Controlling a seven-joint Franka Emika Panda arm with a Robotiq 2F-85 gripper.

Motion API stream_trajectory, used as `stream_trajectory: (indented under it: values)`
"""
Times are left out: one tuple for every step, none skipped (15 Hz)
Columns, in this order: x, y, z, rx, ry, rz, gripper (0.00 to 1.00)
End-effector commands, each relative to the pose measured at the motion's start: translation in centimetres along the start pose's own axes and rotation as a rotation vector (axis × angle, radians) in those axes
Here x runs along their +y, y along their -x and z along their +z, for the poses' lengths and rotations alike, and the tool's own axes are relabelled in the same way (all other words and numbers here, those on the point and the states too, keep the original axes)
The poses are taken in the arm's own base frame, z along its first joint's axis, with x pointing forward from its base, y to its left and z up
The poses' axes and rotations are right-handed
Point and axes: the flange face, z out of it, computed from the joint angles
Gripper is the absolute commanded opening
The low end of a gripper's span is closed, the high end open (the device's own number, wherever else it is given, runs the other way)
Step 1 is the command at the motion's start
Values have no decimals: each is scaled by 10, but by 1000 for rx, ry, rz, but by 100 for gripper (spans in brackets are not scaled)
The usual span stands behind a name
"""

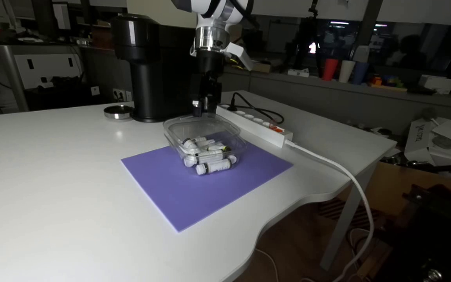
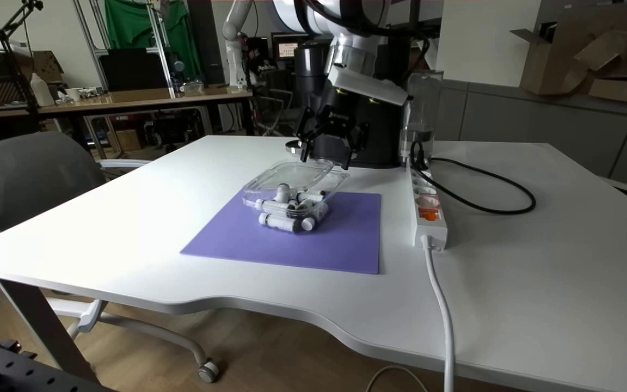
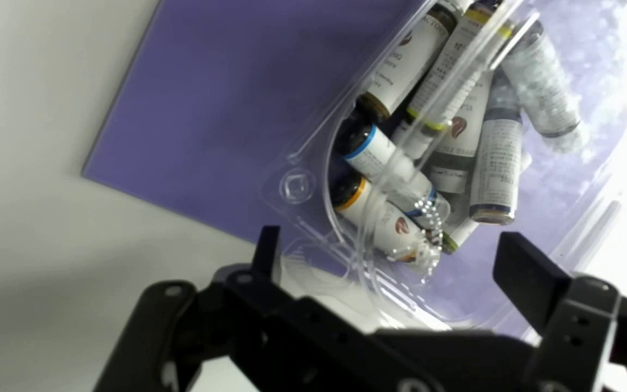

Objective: Open the lid to the clear bowl

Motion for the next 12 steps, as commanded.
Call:
stream_trajectory:
  values:
    - [-6, 1, -11, 8, -51, -43, 100]
    - [-9, 2, -12, 4, -60, -55, 100]
    - [-11, 1, -12, 3, -65, -67, 100]
    - [-15, 1, -14, -2, -70, -80, 100]
    - [-17, 1, -15, -5, -68, -91, 100]
    - [-21, 0, -18, -10, -64, -103, 100]
    - [-26, -1, -20, -10, -58, -117, 100]
    - [-31, -3, -23, -11, -52, -129, 100]
    - [-36, -5, -26, -14, -45, -143, 100]
    - [-41, -7, -29, -17, -39, -154, 100]
    - [-47, -10, -32, -23, -30, -163, 100]
    - [-53, -12, -33, -28, -28, -173, 100]
